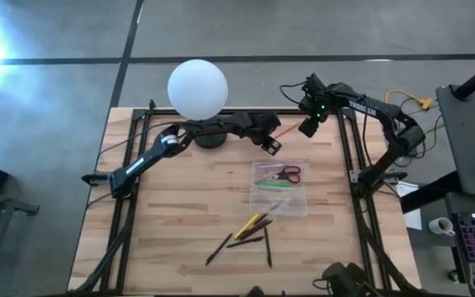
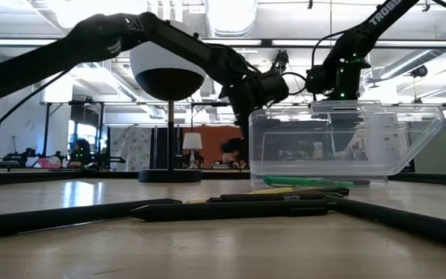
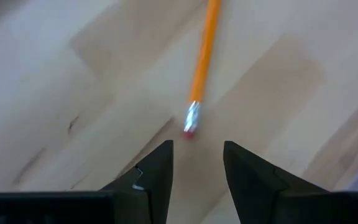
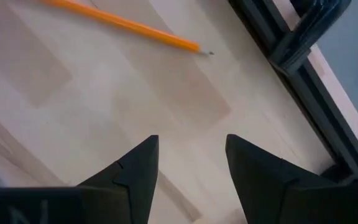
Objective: Pick & place school supplies into a supply box
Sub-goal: Put the orange pencil into the supply box
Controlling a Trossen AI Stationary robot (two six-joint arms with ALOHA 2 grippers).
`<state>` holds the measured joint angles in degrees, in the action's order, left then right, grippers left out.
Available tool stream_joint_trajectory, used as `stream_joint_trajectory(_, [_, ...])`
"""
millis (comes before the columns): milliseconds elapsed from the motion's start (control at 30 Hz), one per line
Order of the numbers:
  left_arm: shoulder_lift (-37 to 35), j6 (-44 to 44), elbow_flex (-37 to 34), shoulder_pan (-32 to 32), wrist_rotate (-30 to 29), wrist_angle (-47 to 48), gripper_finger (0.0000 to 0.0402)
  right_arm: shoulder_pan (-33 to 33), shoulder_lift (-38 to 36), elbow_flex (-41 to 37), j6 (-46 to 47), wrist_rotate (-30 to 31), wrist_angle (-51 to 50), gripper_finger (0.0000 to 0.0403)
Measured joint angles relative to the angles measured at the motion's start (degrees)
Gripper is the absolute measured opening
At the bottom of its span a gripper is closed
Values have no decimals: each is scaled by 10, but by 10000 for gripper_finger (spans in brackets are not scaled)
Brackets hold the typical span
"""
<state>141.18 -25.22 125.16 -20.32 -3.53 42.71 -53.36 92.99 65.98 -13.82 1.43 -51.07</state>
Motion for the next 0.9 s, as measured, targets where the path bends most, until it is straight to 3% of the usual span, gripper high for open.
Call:
stream_joint_trajectory(233, [0, 1, 1, 0, -10, -66, 125, -7, 12, -3, 41, -9, 7, 169])
stream_joint_trajectory(367, [0, 1, -9, 0, -12, -72, 125, -15, 37, -3, 80, -47, 19, 152])
stream_joint_trajectory(733, [0, 1, -24, 2, -17, -110, 125, -23, 65, 0, 171, -46, 116, 92])
stream_joint_trajectory(900, [0, 1, -36, 7, -17, -130, 125, -39, 94, 0, 203, -69, 116, 57])
